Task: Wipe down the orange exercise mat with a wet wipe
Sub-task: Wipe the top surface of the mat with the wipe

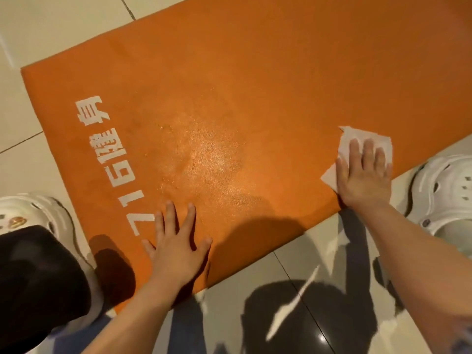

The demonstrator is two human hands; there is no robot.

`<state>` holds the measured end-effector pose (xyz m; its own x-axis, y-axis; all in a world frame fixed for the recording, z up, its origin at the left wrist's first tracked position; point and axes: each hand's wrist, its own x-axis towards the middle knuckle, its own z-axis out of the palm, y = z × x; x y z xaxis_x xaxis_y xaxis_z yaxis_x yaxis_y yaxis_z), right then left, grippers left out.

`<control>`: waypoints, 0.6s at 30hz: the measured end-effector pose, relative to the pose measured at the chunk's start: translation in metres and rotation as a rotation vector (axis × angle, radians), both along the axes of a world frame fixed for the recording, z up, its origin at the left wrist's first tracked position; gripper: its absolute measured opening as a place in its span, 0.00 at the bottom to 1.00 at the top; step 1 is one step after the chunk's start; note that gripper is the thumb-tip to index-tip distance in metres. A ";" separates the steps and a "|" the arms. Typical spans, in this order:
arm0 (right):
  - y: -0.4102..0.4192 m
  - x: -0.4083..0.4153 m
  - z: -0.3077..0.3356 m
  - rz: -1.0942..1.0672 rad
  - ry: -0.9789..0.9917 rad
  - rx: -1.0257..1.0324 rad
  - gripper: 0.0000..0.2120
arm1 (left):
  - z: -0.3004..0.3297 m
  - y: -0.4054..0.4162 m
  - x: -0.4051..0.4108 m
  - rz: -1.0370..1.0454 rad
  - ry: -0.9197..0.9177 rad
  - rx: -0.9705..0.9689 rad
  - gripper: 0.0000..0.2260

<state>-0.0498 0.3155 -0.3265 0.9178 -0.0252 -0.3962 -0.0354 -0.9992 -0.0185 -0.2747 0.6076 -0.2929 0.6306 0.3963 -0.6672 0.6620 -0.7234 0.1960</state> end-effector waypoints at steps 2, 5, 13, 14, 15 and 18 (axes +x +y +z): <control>0.015 -0.019 -0.004 -0.025 -0.021 0.003 0.30 | 0.006 0.007 0.005 -0.072 0.062 -0.012 0.40; 0.065 -0.077 -0.016 0.144 -0.119 0.086 0.29 | 0.012 0.012 0.009 -0.124 0.106 -0.010 0.43; 0.141 -0.213 0.008 0.285 -0.170 0.641 0.20 | 0.039 0.021 0.019 -0.010 0.067 -0.158 0.35; 0.143 -0.217 0.022 0.126 -0.079 0.762 0.19 | 0.045 0.018 0.016 0.078 -0.003 -0.238 0.32; 0.144 -0.215 0.038 -0.054 0.055 0.888 0.18 | 0.053 0.013 0.012 0.171 -0.080 -0.342 0.31; 0.139 -0.203 0.083 -0.534 0.402 1.170 0.16 | 0.074 -0.002 -0.011 0.411 -0.223 -0.610 0.28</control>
<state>-0.2524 0.4550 -0.2433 0.7180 0.1953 -0.6681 -0.6166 -0.2669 -0.7407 -0.2861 0.6057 -0.2189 0.6576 0.2304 -0.7173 0.7522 -0.1490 0.6418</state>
